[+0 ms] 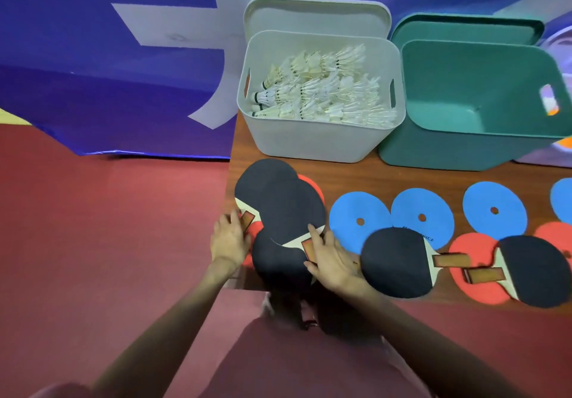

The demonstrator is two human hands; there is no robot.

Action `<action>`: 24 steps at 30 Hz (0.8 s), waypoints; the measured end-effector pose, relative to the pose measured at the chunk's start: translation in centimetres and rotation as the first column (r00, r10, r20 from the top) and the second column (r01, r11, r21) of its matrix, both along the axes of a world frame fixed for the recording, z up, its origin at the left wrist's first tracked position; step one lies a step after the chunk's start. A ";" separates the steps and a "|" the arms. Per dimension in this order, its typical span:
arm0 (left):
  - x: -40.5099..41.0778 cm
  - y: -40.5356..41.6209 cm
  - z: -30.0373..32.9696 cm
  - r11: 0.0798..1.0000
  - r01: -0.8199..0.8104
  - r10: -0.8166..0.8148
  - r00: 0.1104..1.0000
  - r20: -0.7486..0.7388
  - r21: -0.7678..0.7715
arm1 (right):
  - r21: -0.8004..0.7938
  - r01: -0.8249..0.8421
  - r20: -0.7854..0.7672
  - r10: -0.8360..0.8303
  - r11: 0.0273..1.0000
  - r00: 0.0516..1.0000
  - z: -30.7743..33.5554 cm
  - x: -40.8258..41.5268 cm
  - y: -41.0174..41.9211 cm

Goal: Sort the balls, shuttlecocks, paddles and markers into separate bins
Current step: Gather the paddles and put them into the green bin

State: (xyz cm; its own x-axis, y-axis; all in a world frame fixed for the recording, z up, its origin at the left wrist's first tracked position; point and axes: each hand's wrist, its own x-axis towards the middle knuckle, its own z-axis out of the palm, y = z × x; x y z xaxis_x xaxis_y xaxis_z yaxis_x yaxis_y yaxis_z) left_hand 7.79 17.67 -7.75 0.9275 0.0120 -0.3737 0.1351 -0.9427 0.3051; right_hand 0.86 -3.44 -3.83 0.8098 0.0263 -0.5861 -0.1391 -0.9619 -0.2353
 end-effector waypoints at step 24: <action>2.6 -1.4 2.0 0.972 -0.073 0.050 0.993 -0.106 -0.223 | 0.148 0.220 0.281 -0.255 0.964 0.925 4.0 0.3 -3.8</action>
